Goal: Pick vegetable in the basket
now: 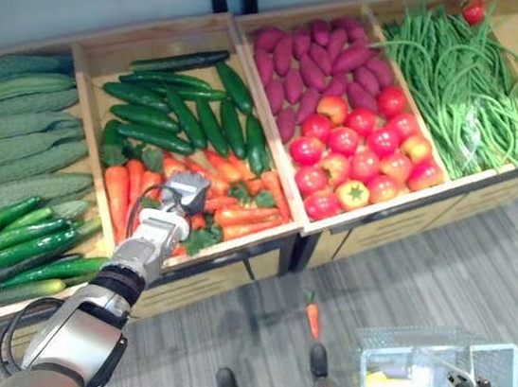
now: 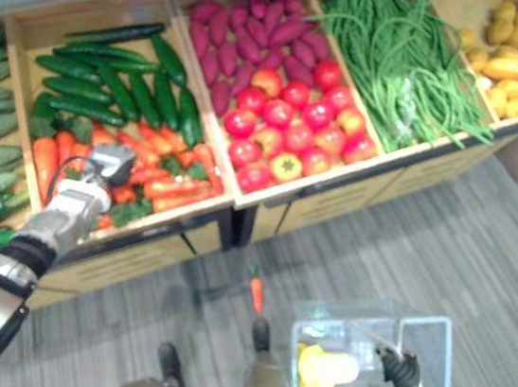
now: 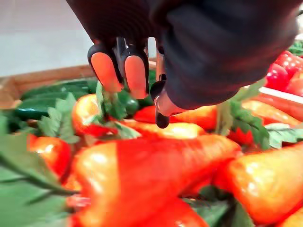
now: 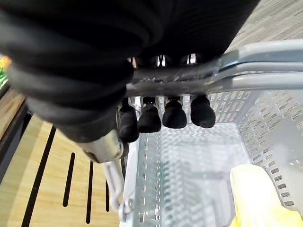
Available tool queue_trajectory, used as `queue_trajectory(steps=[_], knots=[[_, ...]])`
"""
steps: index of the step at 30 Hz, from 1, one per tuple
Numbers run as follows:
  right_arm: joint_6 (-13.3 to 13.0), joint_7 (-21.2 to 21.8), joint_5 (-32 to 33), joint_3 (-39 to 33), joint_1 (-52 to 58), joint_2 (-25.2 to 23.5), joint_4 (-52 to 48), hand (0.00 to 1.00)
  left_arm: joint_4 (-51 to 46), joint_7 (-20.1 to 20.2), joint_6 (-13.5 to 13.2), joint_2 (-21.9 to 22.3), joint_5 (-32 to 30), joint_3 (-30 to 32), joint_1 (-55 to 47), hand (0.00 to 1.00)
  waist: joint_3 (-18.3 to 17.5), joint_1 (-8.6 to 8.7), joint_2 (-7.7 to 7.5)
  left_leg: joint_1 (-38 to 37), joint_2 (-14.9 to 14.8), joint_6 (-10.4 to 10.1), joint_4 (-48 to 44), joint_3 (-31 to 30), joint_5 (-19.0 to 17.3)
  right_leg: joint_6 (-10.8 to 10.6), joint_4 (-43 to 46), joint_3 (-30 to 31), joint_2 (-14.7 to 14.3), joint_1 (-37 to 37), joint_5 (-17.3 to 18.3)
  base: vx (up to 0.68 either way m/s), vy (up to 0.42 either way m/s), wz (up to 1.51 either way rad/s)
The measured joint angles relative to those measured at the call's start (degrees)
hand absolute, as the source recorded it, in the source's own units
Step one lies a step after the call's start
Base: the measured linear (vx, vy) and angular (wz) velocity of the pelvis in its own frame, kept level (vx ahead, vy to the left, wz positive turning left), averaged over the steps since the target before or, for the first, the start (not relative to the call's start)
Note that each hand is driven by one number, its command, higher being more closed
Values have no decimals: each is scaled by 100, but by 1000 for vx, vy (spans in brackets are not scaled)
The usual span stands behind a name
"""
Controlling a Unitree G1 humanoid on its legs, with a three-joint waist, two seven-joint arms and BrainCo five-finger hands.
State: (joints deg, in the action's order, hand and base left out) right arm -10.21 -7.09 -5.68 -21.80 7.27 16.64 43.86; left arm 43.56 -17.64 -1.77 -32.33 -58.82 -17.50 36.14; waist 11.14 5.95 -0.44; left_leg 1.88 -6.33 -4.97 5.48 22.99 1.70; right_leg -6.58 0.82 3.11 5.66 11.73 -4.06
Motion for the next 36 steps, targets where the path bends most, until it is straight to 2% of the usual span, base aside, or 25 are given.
queue_trajectory(steps=[3, 9, 15, 16, 17, 18, 30, 31, 36], knots=[[0, 0, -1, -35, -14, -10, 0, 100, -203, 0, 17, -185, -1, 10, -2, 100, -18, -27, -5, -4, 71, 37, 0, -79, 30, -4, -12, -96, 49, -70, 3, -5, 3, 22], [20, 3, -2, -60, 6, -162, 149, 100, -459, 1, 39, -206, -4, 41, -12, 100, -258, -132, 9, -8, 103, 56, 4, -239, 44, -6, -94, -218, 85, -186, -1, 8, -3, 12], [38, 11, -5, -224, 7, -237, 206, 100, -911, -1, -31, -286, -3, 51, -133, 100, -384, -163, 14, -25, 104, 58, 22, -364, 59, -5, -171, -349, 98, -310, -3, 7, -10, 9], [39, 10, -5, -247, 10, -241, 206, 100, -921, -1, -40, -294, -2, 51, -161, 0, -400, -163, 17, -25, 104, 58, 22, -370, 59, -5, -174, -354, 98, -314, -2, 20, -12, 4], [47, 10, -5, -259, 13, -242, 206, 100, -921, -1, -58, -306, -3, 51, -196, 0, -415, -164, 15, -26, 104, 58, 23, -389, 59, -5, -180, -373, 101, -327, -2, 16, -15, 10], [56, 10, -5, -259, 13, -243, 206, 100, -921, -1, -63, -315, -4, 51, -228, 100, -417, -158, 15, -26, 104, 61, 22, -438, 64, -5, -190, -416, 106, -355, -2, 13, -16, 13], [136, 10, -57, -258, 31, -244, 212, 100, -903, 65, -135, -315, 10, 212, -621, 100, -477, -160, 11, -19, 95, 48, 16, -447, 57, -4, -277, -419, 95, -393, -7, 4, -6, 1], [141, 10, -58, -258, 37, -244, 218, 100, -903, 65, -139, -315, 10, 223, -625, 0, -477, -161, 11, -19, 90, 42, 7, -445, 54, -4, -283, -417, 89, -395, -7, 0, 0, 0], [143, 10, -61, -259, 30, -244, 228, 100, -903, 172, -137, -315, 15, 286, -713, 0, -477, -150, 11, -19, 80, 39, 2, -444, 52, -2, -298, -417, 77, -397, -8, 0, 0, 0]])
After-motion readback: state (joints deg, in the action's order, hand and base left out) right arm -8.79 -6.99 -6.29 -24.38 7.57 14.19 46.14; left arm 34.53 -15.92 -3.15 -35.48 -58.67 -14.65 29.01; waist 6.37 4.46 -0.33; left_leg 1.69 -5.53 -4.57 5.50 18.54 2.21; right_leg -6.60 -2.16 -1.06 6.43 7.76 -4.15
